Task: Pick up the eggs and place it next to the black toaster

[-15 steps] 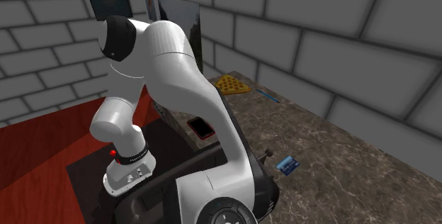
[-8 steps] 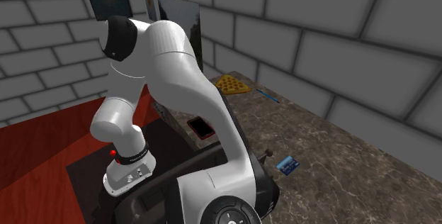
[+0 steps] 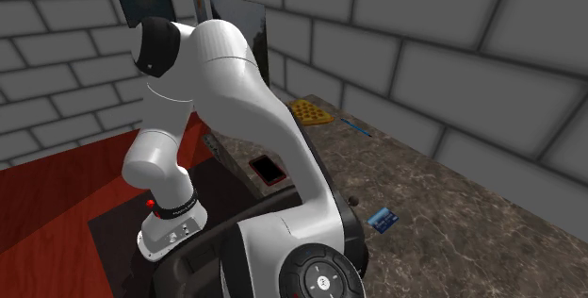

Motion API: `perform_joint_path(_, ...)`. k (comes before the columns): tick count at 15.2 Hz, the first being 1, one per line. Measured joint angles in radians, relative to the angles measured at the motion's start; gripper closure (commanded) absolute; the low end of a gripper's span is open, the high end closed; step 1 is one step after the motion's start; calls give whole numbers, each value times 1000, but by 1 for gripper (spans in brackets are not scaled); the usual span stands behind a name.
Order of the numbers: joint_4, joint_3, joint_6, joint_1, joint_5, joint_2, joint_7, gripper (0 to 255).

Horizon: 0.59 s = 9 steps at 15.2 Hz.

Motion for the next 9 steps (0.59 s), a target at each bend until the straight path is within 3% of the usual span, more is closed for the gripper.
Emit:
perform_joint_path(4,22,-32,-44,27,-28,-23,12,255)
perform_joint_path(5,22,-32,-44,27,-28,-24,12,0)
perform_joint_path(9,-12,14,16,8,-22,-12,-59,0)
